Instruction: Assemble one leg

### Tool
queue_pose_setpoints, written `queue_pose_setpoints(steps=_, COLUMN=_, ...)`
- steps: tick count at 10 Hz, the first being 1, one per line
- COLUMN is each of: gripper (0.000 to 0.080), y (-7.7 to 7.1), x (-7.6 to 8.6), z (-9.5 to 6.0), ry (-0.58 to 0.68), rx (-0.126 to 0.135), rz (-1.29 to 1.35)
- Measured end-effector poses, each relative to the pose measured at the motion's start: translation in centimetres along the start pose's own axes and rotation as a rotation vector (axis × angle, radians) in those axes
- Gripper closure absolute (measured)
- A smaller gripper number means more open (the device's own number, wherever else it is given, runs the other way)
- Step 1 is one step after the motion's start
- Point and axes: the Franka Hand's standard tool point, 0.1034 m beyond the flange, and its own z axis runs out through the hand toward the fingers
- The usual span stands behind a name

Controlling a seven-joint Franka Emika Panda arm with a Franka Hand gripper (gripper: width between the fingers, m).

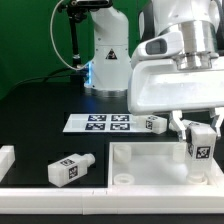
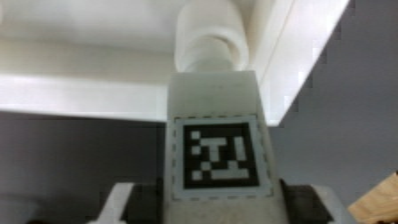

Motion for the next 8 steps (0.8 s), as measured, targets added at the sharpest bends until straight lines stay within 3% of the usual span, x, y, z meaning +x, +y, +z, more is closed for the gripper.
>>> queue_pose_setpoints(steps=8, gripper=0.0512, y=-0.07, x=-0.02, z=0.28, ry=0.038, rx=-0.006, rz=0.008)
